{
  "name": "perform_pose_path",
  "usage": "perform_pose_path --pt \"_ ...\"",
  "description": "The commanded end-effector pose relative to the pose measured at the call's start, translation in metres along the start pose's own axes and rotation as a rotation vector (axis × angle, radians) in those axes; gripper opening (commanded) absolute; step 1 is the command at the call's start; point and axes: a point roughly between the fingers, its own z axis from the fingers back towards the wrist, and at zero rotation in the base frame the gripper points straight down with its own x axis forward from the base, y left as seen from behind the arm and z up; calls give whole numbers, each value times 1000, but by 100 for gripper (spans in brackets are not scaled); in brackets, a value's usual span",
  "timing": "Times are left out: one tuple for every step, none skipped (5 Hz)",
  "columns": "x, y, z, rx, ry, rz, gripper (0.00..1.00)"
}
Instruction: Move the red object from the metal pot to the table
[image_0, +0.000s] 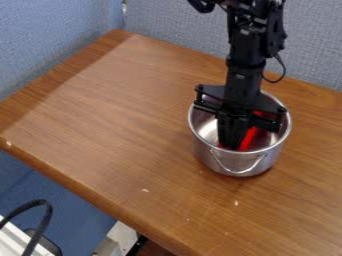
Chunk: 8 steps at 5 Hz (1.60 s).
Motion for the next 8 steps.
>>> perform_pose_path --pt "4 2 28 -37 -69 11 0" --pt "3 4 36 -53 -74 15 0" --pt "2 7 52 -76 -100 21 0" --pt "3 11 59 -95 -107 32 0" --pt "5 16 67 -106 -118 42 0" --pt "6 20 74 -114 -134 52 0" --pt "7 22 76 -112 -147 58 100" --pt "8 22 73 -104 -150 59 100"
